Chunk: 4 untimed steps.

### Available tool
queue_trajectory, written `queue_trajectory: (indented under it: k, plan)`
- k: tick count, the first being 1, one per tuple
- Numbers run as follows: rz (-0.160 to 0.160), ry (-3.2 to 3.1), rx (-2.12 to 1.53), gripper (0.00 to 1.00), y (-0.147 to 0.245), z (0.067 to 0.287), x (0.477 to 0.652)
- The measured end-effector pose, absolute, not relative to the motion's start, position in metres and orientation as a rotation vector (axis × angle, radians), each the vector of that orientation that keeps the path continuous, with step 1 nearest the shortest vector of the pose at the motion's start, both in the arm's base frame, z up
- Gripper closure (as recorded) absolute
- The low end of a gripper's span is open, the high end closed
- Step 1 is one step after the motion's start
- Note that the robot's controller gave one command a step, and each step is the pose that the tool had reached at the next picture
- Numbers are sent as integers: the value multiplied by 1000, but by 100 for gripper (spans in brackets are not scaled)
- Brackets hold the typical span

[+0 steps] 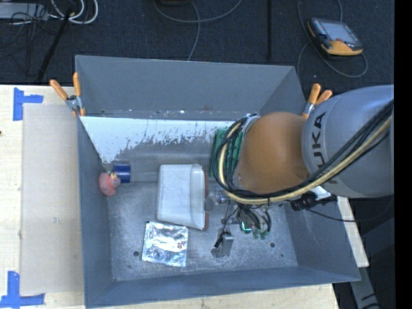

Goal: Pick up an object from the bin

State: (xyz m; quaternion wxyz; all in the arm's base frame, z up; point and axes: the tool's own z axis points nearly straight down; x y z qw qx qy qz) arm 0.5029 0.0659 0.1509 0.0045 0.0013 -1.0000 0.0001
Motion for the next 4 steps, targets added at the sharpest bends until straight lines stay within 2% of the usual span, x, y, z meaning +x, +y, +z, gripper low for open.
queue_trajectory:
  k: [1, 2, 3, 4]
  plan:
    - [-5, -3130, 212, 0, 132, 69, 506]
    - [-1, -3132, 196, 100, 129, 69, 507]
    - [-7, -3135, 291, 100, 191, 183, 483]
    - [0, -3129, 283, 0, 188, 178, 482]
